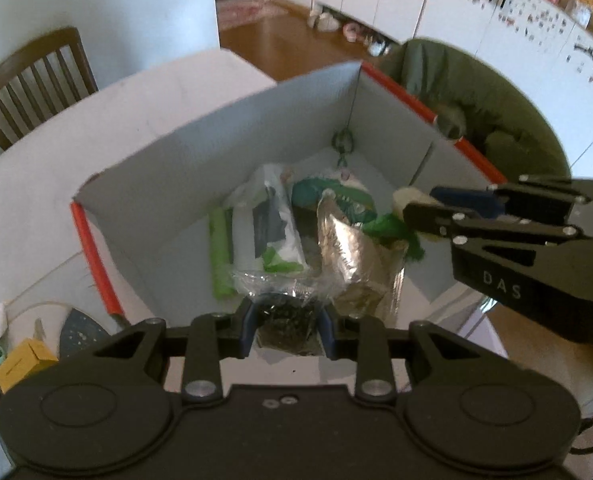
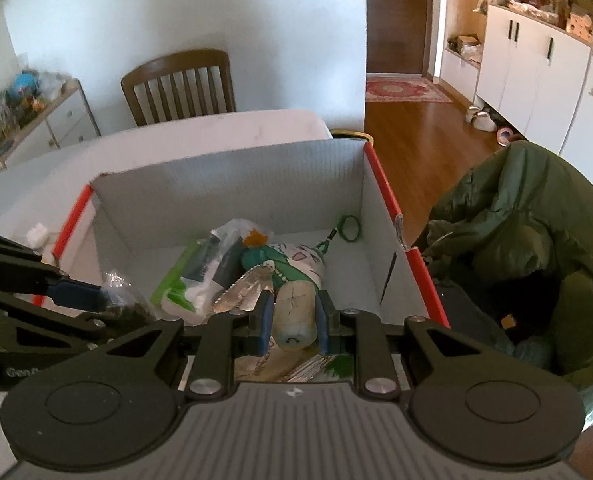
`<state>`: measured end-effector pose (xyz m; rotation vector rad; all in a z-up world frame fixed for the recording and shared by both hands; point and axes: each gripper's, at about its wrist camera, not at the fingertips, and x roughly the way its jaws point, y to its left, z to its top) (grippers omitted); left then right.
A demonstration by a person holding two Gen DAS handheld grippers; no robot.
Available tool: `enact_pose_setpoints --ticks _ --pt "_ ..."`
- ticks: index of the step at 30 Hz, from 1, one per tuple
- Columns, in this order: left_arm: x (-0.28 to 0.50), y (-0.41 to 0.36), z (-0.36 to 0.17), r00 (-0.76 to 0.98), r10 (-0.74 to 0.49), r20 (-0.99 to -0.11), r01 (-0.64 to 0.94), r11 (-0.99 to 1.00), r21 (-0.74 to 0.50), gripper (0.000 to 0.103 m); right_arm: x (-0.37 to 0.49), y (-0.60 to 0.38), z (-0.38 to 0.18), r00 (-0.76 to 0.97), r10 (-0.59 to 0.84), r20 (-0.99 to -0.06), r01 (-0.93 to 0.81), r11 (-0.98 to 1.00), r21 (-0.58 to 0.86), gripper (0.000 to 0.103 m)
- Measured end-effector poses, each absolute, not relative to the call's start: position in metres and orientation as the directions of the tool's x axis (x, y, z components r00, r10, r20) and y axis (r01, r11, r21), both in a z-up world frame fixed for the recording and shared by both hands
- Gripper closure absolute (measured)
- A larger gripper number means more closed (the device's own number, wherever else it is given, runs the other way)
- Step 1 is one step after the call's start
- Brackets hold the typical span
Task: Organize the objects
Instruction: 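Carry the white toy and dark bag into the shoebox and open both tools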
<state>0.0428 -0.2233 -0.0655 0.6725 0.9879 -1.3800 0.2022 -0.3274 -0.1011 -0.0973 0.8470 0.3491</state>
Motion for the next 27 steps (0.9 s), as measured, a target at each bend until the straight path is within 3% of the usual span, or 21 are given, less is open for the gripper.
enact_pose_setpoints --ticks 14,27 --pt "0.026 -0.255 -0.099 -0.039 -0.362 -0.932 0.997 0.041 -0.058 0.073 0.226 -0.319 -0.130 0.555 0.215 -0.804 -0.358 0.934 0.002 0.081" --pt "0.031 -0.269 -0.117 -0.048 -0.315 -0.948 0.998 0.029 -0.060 0.071 0.231 -0.322 -0.134 0.535 0.230 -0.813 -0.377 0.926 0.014 0.081"
